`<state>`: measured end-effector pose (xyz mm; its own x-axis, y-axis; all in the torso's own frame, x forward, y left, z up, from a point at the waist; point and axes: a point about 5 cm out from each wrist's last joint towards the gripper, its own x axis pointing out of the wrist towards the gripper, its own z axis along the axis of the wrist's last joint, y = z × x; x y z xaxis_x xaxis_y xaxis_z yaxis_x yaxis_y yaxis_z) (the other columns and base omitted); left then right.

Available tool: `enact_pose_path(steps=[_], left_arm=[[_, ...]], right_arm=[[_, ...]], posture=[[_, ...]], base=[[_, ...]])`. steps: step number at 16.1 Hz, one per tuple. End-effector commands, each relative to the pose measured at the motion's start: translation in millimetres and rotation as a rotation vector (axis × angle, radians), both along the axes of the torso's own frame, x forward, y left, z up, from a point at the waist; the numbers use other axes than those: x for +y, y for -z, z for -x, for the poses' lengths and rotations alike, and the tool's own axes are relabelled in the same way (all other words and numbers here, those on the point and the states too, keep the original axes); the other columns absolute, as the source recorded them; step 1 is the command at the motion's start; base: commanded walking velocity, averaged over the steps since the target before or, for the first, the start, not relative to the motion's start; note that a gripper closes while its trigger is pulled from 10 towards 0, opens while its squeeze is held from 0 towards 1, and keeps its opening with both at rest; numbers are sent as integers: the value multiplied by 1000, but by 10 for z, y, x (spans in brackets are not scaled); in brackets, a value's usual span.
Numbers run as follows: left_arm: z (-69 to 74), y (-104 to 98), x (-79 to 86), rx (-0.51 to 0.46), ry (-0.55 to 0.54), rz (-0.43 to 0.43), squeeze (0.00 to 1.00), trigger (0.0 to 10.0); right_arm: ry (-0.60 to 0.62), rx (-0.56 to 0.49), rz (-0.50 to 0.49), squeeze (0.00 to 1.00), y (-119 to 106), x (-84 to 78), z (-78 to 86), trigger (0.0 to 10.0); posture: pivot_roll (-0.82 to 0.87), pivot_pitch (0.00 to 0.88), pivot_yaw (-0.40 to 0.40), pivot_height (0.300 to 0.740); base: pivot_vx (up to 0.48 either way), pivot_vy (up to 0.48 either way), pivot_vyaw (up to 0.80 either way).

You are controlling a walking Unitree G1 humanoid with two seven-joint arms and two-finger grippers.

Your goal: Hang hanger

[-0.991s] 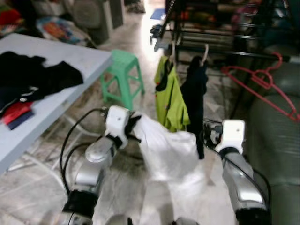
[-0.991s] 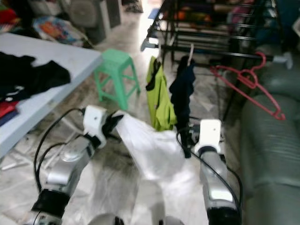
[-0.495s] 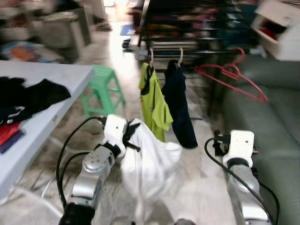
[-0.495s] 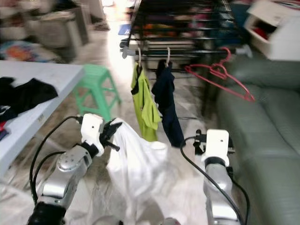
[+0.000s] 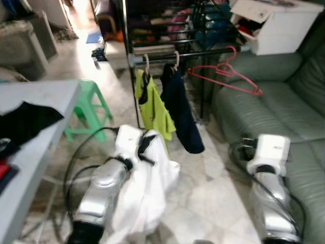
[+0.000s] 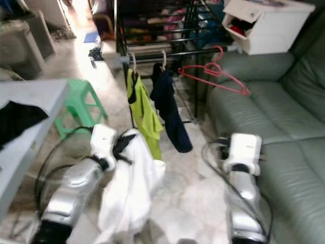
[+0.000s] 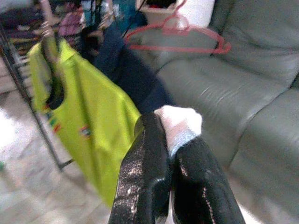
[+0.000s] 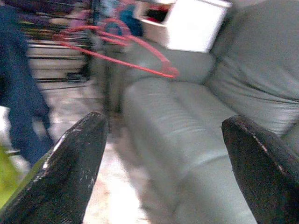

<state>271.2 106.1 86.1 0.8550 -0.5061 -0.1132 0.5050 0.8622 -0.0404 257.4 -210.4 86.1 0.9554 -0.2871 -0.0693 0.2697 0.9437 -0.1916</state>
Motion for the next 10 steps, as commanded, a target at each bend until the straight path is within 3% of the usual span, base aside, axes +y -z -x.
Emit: enact_pose_path(steps=[1, 7, 10], left_arm=[[-43, -143, -52, -66, 10, 32, 0, 10000], [-33, -149, -151, -74, 46, 40, 0, 10000], [-33, -156, -164, -78, 61, 39, 0, 10000]], right_arm=[[12, -7, 6, 0, -27, -43, -32, 10000], [7, -19, 25, 0, -28, 20, -36, 10000], [30, -41, 69, 0, -85, -45, -64, 10000]], posture=[[-72, 0, 30, 740], [-83, 0, 37, 740], [-84, 0, 39, 740]], base=[[461, 0, 0], [453, 0, 0], [460, 0, 0]])
